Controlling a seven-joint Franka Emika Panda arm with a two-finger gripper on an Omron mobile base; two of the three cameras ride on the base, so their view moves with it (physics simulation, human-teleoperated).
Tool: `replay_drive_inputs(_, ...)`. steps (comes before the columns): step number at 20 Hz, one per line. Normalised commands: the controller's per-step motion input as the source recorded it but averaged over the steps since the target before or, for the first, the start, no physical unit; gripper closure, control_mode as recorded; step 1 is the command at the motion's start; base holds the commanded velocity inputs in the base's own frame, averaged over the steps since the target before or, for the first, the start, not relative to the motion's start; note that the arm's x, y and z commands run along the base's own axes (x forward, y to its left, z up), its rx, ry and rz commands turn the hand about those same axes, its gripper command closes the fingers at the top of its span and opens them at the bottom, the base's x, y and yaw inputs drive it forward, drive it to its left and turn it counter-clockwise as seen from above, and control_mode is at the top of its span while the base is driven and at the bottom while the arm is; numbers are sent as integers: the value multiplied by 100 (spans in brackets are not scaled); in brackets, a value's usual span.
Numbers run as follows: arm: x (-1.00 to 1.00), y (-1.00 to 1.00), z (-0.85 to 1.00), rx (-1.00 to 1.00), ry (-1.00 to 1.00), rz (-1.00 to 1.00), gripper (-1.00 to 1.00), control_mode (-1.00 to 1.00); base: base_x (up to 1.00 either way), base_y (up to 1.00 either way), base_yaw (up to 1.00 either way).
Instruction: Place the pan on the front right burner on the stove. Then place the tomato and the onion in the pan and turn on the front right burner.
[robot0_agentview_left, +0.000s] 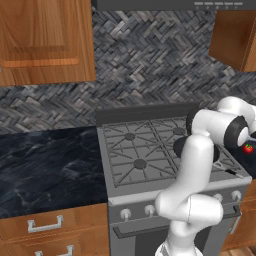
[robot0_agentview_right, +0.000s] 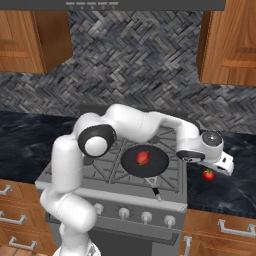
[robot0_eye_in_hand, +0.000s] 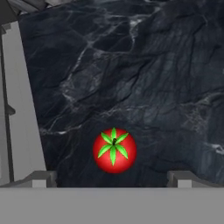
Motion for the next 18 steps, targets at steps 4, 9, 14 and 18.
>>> replay_drive_inputs(4,1,0,-19,0,1,0,-100,-100,0,0,0)
replay_drive_inputs(9,8,0,-23,0,0,0,-100,-100,0,0,0)
replay_drive_inputs(14,9,0,-18,0,0,0,-100,-100,0,0,0)
replay_drive_inputs(18,11,0,-14,0,0,0,-100,-100,0,0,0)
